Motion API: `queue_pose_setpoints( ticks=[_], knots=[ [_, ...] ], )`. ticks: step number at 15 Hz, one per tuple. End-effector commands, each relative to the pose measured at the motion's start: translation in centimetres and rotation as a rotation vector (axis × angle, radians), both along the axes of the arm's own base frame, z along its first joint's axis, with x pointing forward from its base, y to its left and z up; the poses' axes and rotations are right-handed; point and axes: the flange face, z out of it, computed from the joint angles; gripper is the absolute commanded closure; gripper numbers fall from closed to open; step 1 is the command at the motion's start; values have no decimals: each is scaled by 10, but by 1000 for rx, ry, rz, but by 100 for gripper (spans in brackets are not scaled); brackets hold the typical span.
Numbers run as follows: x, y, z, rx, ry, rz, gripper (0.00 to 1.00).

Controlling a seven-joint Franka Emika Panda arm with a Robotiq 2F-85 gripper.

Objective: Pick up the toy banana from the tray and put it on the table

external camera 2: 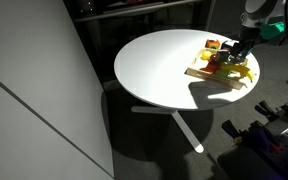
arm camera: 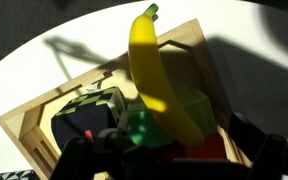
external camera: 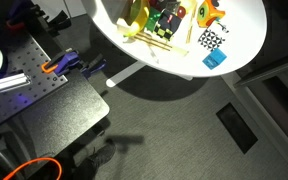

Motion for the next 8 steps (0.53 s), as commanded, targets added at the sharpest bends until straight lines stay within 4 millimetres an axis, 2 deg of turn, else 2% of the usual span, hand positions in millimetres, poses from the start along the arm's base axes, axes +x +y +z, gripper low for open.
queue_pose_setpoints(
  ticks=[1, 8],
  knots=[
    [8, -5, -18, 20, 7, 12, 0],
    [8, -4, -49, -2, 17, 35, 0]
  ],
)
